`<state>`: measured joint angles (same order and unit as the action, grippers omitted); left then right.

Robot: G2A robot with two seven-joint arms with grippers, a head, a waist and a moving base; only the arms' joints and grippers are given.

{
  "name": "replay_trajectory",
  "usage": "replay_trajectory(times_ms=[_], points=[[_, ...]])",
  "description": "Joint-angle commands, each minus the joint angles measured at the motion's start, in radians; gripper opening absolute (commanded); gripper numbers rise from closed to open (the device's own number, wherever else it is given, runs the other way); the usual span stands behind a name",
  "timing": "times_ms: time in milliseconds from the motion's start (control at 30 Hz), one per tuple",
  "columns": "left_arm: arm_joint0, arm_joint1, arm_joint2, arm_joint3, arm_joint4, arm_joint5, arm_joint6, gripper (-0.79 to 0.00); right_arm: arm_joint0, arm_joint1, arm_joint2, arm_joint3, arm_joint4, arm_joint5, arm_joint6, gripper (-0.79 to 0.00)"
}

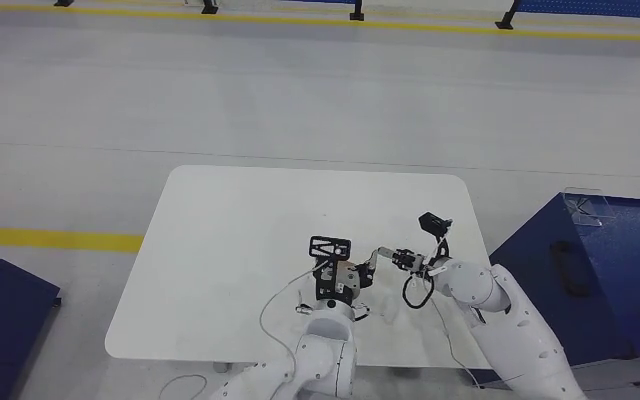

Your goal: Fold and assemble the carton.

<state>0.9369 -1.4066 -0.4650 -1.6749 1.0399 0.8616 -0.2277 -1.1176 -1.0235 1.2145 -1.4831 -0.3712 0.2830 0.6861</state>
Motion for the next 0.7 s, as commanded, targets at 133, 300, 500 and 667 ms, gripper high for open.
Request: replay_trajectory(times_ms=[133,300,500,667], points=[[0.037,0.023,0.039,0.09,0.254,-0.217,0.106,0.0,-0.021,-0.005,0.036,-0.019,0.045,0.03,-0.105,0.0],[0.086,0.041,0.038,0.179,0.417,-0.329,0.256,0.0,-0.009,-0.002,0.061,0.002,0.064,0.018,-0.039,0.0],[0.107,0.043,0.0,0.254,0.452,-0.42,0.288,0.0,-0.005,-0.002,0.064,0.008,0.068,0.017,-0.03,0.0],[0.11,0.036,-0.036,0.294,0.449,-0.462,0.276,0.0,-0.005,-0.002,0.064,0.008,0.068,0.017,-0.03,0.0]])
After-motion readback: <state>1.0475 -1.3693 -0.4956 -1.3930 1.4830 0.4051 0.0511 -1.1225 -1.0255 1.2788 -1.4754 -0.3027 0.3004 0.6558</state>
